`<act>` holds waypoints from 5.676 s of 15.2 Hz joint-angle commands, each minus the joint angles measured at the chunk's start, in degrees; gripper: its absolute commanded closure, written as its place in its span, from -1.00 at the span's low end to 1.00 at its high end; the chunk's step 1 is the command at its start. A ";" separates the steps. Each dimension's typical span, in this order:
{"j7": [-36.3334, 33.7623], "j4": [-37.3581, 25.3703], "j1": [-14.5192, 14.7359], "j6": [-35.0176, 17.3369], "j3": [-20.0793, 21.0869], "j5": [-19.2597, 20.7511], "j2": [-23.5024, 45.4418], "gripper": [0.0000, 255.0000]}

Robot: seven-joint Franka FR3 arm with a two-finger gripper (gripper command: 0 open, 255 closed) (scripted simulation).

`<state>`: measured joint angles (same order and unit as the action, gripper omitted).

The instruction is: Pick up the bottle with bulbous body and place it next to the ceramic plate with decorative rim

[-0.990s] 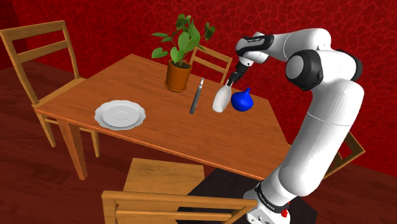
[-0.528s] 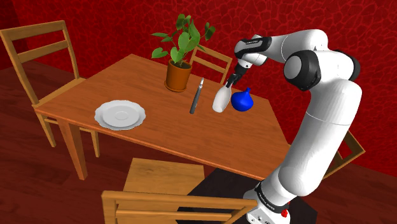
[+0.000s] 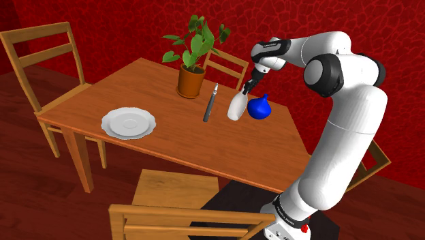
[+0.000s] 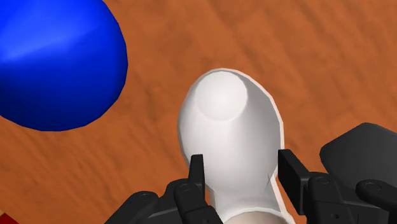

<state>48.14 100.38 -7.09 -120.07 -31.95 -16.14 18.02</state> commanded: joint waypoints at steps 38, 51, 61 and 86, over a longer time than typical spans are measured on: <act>-26.30 -1.84 13.81 17.81 6.86 14.73 -20.87 1.00; -43.36 -9.74 21.24 27.56 16.26 16.87 -23.13 1.00; -55.05 -26.05 26.79 37.50 22.44 16.65 -16.54 1.00; -60.51 -7.59 29.66 22.99 24.85 17.82 -20.43 1.00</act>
<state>-12.46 91.82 22.63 -96.16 -7.04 1.67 -2.29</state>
